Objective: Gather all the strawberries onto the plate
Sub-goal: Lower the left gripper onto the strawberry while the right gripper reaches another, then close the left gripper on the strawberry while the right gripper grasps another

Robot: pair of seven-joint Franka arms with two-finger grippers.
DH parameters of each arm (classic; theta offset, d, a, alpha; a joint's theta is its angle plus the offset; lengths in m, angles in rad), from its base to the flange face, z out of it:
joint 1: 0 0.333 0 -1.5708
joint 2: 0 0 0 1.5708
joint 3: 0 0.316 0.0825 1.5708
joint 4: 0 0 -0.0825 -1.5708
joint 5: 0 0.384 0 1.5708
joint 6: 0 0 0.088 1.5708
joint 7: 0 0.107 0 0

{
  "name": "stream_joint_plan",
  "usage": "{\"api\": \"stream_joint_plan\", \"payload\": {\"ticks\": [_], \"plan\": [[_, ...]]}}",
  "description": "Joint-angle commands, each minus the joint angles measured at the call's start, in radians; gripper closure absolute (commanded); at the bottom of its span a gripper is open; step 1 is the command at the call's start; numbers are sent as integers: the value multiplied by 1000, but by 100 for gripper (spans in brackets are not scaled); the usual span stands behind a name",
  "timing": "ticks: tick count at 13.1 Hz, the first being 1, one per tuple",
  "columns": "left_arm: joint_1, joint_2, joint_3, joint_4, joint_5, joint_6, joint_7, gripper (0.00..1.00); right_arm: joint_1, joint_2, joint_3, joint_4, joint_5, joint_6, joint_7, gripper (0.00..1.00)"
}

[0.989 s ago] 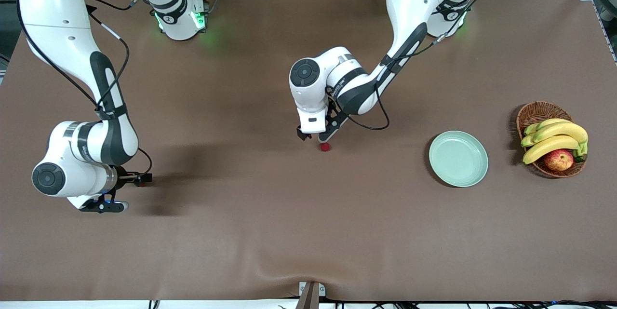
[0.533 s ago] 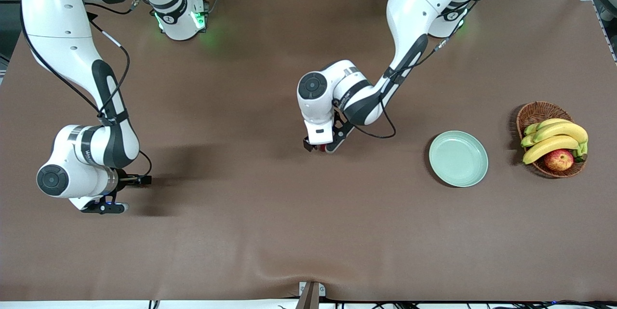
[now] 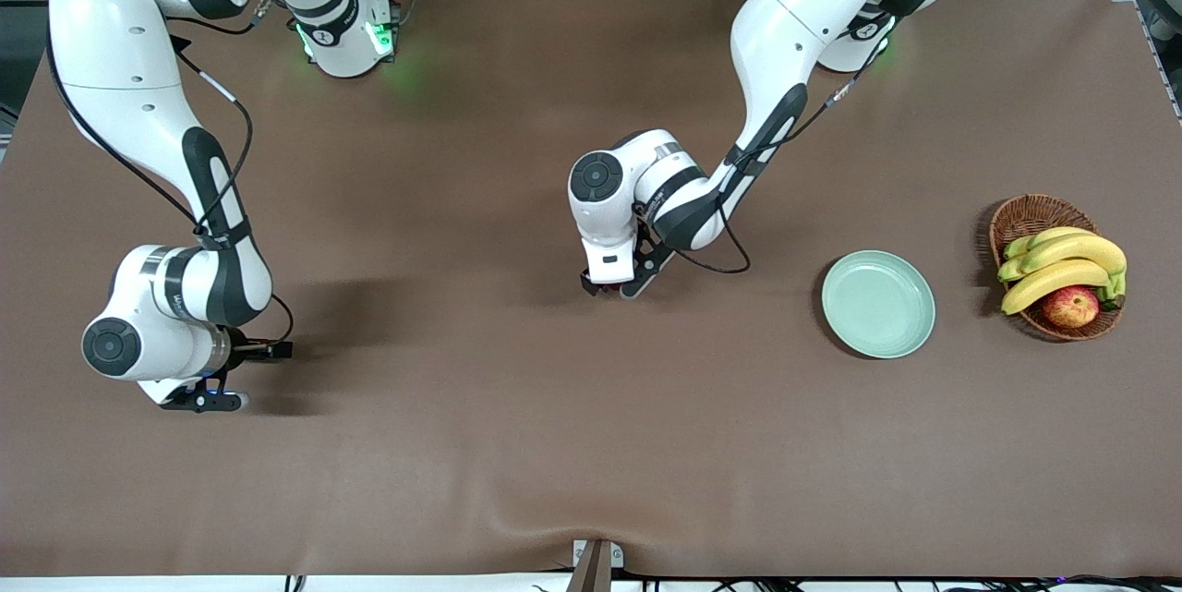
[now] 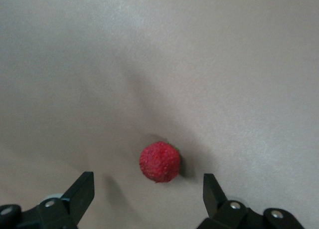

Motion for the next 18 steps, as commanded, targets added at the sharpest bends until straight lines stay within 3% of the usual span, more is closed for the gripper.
{"api": "stream_joint_plan", "payload": {"ticks": [1, 7, 12, 14, 16, 18], "plan": [[-12, 29, 12, 50, 26, 13, -9, 14, -21, -3, 24, -11, 10, 5, -19, 0], [-13, 39, 32, 55, 27, 13, 2, 32, -19, -6, 24, -25, 23, -7, -42, 15], [-15, 40, 32, 52, 27, 13, 0, 61, -19, -11, 24, -25, 24, -9, -49, 47], [-22, 39, 32, 50, 50, 13, 4, 100, -19, -14, 31, -23, 24, -12, -49, 62], [-24, 28, 32, 50, 98, 13, 8, 100, -19, -27, 40, -20, 24, -28, -49, 72], [-20, -6, 32, 47, 98, -8, 7, 100, -16, -44, 54, -17, 24, -32, -51, 73]]}}
